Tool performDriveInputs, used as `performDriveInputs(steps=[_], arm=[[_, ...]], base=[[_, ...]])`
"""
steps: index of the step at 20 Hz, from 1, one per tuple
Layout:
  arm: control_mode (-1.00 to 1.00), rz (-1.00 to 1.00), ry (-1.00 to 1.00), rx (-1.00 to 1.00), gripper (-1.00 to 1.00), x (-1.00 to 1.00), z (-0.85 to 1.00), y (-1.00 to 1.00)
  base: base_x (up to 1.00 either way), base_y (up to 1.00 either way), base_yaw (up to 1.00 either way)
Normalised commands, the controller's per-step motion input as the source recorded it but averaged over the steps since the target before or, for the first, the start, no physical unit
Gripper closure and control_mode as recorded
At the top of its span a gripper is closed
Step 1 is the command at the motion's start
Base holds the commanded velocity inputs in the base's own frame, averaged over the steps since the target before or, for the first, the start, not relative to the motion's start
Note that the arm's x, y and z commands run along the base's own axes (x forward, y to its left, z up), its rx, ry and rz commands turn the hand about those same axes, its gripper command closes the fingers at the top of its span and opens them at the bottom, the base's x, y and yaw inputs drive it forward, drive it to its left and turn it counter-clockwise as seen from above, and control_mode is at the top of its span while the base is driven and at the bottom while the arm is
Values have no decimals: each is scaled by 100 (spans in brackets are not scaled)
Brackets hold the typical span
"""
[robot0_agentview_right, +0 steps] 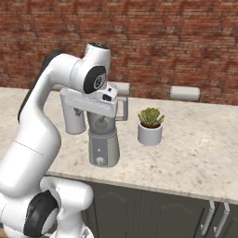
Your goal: Open the blender lid, put the apple in the blender, close the lid, and start the blender.
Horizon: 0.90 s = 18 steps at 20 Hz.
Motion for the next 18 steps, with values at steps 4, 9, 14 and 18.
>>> performDriveInputs(steps=[4,9,14,18], arm=[[-100,27,0,24,-100,-39,-22,0],[-100,33,-2,28,-100,-45,-39,0],[-100,36,-24,29,-100,-18,-67,0],[-100,33,-43,21,-100,-9,-67,0]], base=[[0,0,0],[0,0,0],[0,0,0],[0,0,0]])
